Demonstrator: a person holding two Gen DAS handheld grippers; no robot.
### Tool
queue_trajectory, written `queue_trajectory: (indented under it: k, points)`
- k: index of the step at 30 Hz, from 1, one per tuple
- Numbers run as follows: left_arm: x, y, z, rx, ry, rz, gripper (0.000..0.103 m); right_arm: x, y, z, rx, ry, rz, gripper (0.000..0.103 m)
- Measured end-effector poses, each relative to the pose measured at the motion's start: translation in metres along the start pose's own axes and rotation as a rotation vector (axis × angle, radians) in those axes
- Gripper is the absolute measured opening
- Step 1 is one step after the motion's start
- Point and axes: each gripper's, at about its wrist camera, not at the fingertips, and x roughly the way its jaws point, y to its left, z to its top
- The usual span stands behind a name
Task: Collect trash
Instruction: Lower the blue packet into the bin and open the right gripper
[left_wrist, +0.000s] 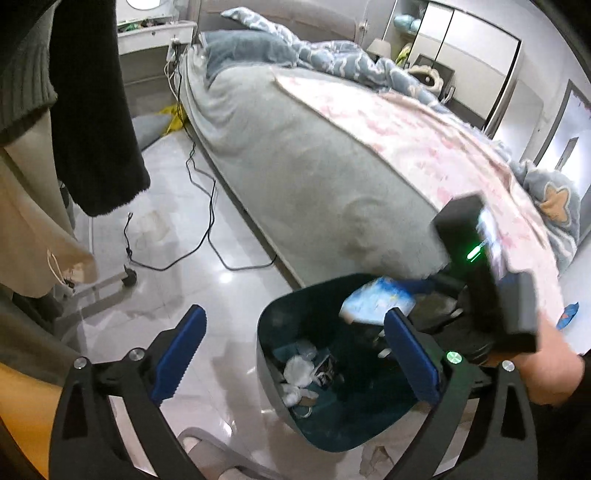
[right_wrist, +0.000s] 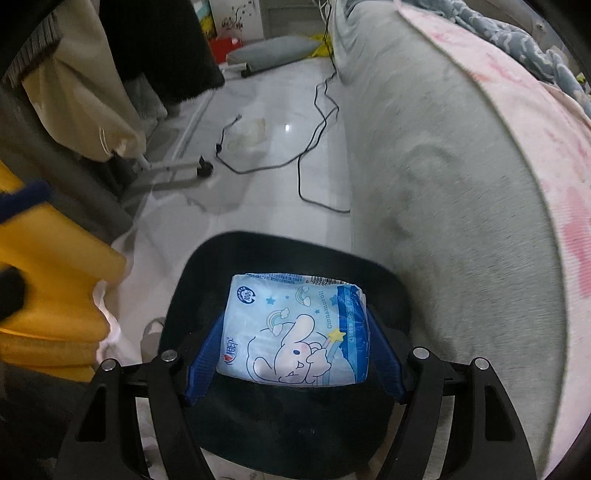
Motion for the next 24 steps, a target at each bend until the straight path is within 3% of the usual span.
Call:
queue_trajectory:
  k: [6,10,16,18,24]
  points:
    - [-0.016,0.003,0.011,-0.035,-0.078,-0.022,0.100,0.023,0.004,-0.011,-0.037,0.117,-0.039,0.080]
    - [-0.024,0.001,0.021,-0.087,-0.101,-0.052,0.100,0.019,0.000,-0.015,-0.035,0.123,-0.041,0.086]
    - [-0.039,-0.016,0.041,-0.061,-0.163,0.000,0.100,-0.004,-0.001,-0.014,-0.061,0.066,-0.022,0.087]
    - [-0.043,-0.026,0.048,-0.034,-0.189,0.046,0.100,-0.019,-0.005,-0.013,-0.061,0.024,-0.005,0.087]
    - [-0.049,-0.052,0.063,0.023,-0.234,0.072,0.100,-0.075,-0.018,-0.015,-0.038,-0.143,0.047,0.093]
